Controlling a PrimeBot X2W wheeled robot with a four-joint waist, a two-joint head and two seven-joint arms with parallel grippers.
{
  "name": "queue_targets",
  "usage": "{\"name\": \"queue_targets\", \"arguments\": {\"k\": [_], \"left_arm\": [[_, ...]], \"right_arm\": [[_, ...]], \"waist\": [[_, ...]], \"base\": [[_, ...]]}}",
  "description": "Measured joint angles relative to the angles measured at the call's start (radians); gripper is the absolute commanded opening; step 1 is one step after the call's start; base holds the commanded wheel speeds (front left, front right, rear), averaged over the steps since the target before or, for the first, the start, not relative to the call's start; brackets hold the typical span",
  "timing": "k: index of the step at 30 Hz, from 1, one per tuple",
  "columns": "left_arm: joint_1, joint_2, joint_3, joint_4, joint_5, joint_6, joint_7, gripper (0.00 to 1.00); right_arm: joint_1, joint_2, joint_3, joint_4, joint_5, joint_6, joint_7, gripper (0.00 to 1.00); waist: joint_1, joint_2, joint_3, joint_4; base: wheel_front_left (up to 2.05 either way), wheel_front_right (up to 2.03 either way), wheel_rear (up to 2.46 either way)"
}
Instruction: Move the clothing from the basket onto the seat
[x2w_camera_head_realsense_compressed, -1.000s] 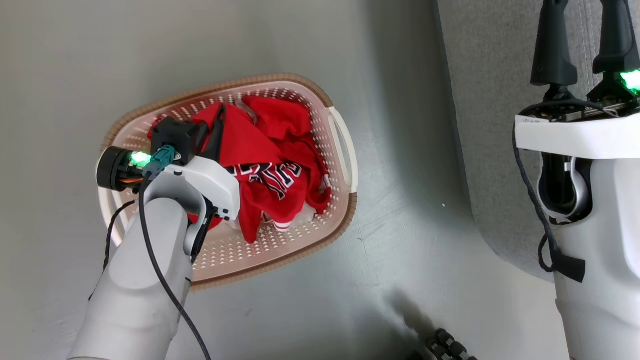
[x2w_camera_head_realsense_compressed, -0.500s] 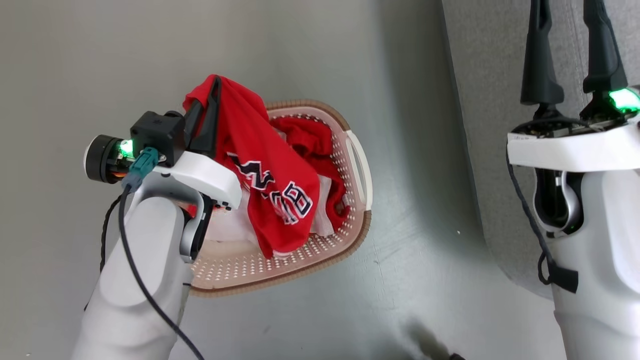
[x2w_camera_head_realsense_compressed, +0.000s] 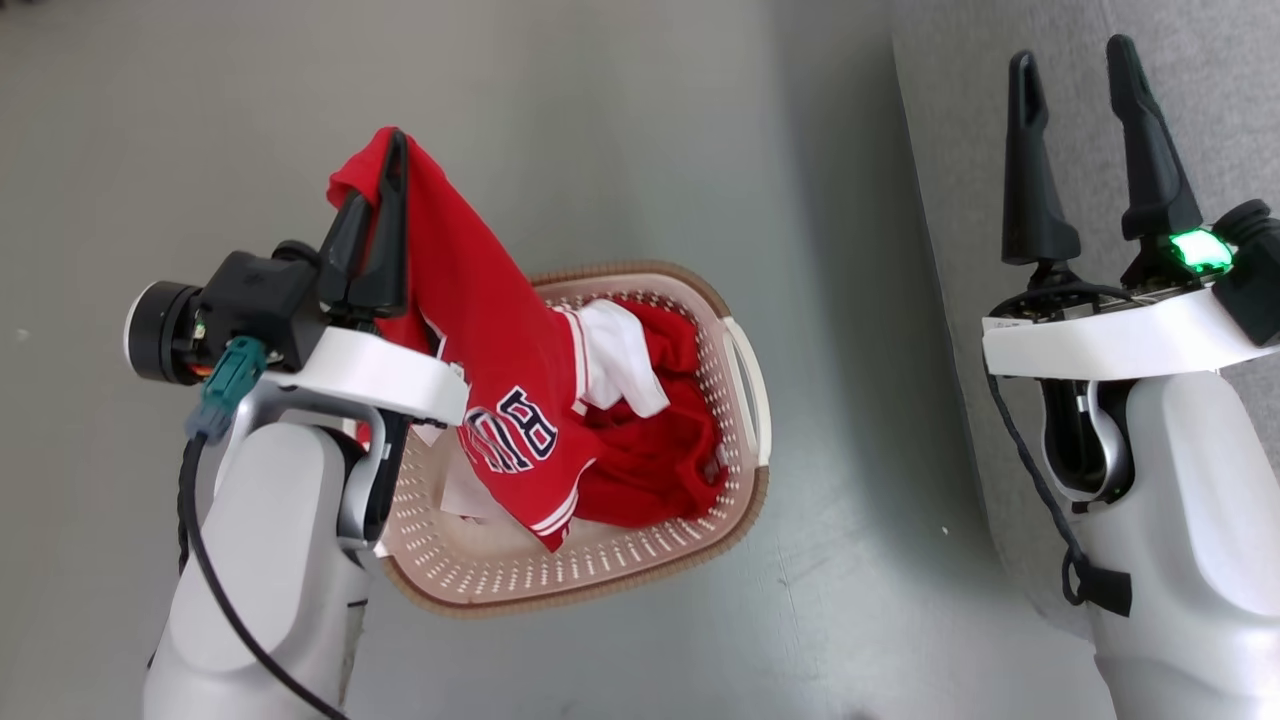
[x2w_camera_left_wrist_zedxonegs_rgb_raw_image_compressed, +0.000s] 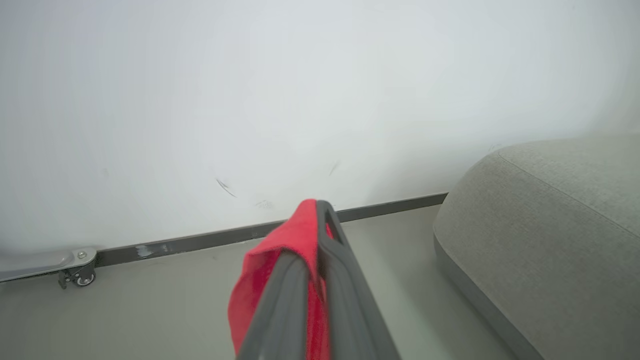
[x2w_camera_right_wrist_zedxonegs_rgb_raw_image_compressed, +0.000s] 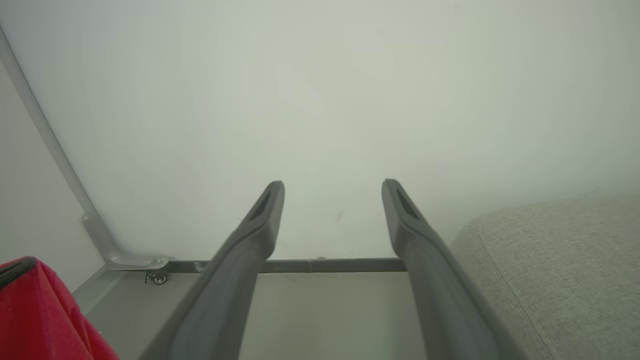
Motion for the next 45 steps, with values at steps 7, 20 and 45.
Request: {"name": "queue_targets", "arguments": {"k": [7,20,45], "left_arm": [[0.042,0.008,0.035,-0.075,-0.009,0.007,0.000,0.00],[0.129,0.040,0.079,-0.152,-0.018,0.007,-0.001,0.00],[0.277,0.079,0.075,-0.175,-0.043,-0.041,-0.001,0.00]], "right_arm": [[0.035,-0.002,0.012,0.014,-0.001,0.000,0.000,1.00],[0.100,-0.017,0.021,0.049,-0.001,0.000,0.000,1.00],[0.261,-0.058,0.140,0.114,0.012,0.000,0.003,1.00]], "waist": [[0.0000,0.0000,-0.066,0.026],[0.0000,0.0000,-0.197,0.074],[-0.0001,0.0000,-0.438,0.134]], "base": [[0.00,0.00,0.00],[0.00,0.00,0.00],[0.00,0.00,0.00]]}}
